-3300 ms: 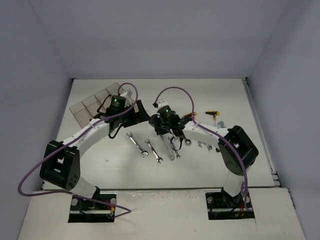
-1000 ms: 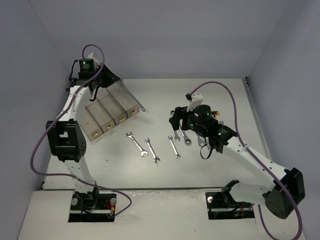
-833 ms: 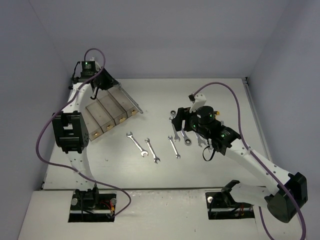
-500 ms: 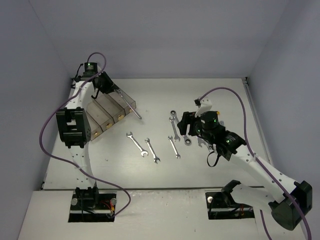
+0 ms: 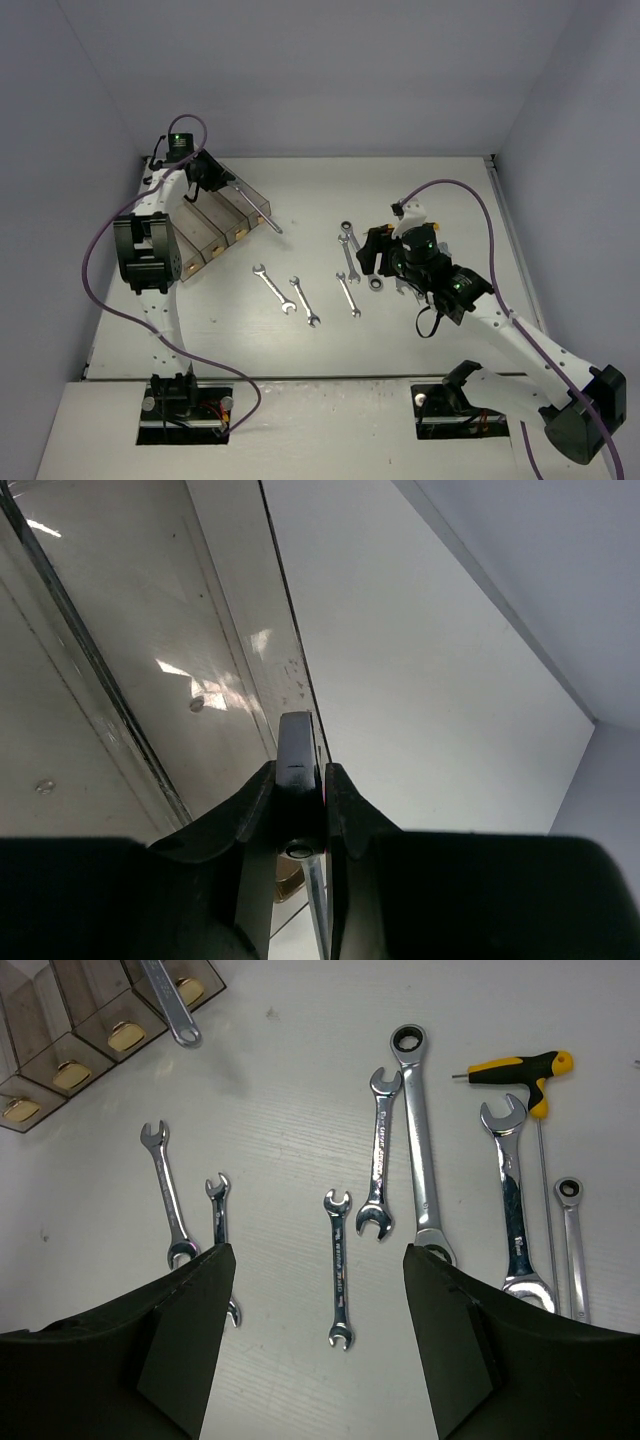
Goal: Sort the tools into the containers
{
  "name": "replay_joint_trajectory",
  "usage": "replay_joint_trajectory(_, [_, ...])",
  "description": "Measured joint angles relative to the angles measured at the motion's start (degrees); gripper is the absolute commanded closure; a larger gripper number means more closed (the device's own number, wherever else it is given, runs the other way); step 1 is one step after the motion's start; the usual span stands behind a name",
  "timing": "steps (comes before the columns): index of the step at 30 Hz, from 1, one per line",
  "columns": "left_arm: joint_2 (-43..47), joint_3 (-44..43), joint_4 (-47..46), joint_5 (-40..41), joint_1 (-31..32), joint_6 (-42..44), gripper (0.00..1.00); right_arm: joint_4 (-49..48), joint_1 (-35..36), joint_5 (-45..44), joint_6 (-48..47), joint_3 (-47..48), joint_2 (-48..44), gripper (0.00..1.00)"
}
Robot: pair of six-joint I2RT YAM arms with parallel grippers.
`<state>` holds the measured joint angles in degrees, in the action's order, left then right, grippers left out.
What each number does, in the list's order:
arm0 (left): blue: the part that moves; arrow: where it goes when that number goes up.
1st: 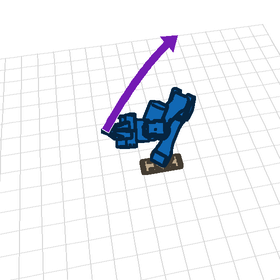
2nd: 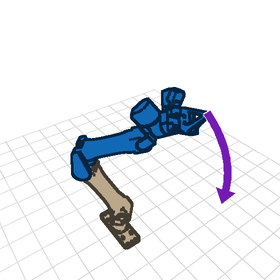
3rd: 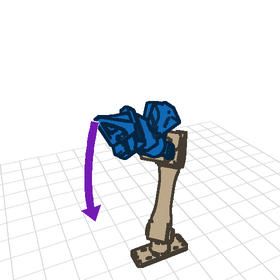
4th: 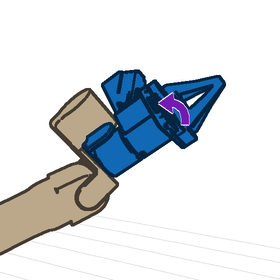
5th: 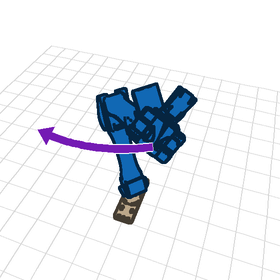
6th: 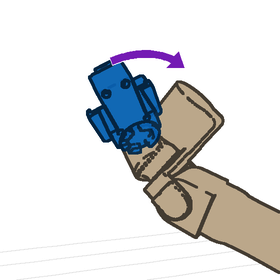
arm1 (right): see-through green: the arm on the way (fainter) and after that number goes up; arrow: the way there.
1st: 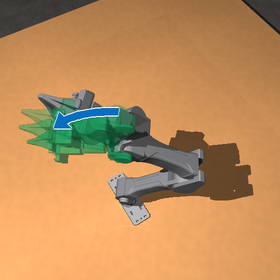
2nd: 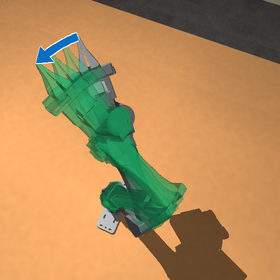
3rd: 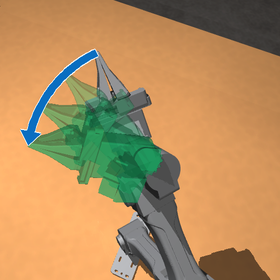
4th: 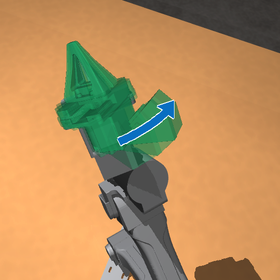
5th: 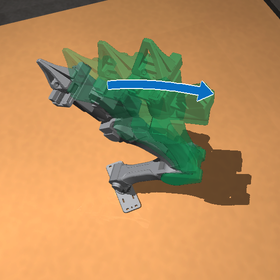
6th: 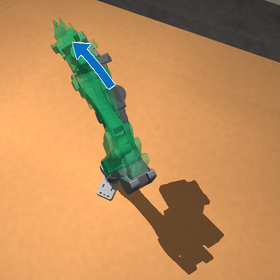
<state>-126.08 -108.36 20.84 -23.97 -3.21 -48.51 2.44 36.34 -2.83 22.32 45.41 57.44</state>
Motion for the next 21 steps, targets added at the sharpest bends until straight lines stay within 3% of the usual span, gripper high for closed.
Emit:
replay_joint_trajectory(15, [-1.16,1.03,-3.87,6.43,-0.25,-2.65,0.99,1.36,0.0,0.02,0.4,0.0,2.2,0.33])
replay_joint_trajectory(21, [-3.41,1.01,-5.66,8.37,-0.34,-2.34,0.87,1.43,0.0,0.02,0.63,0.0,3.57,0.33])
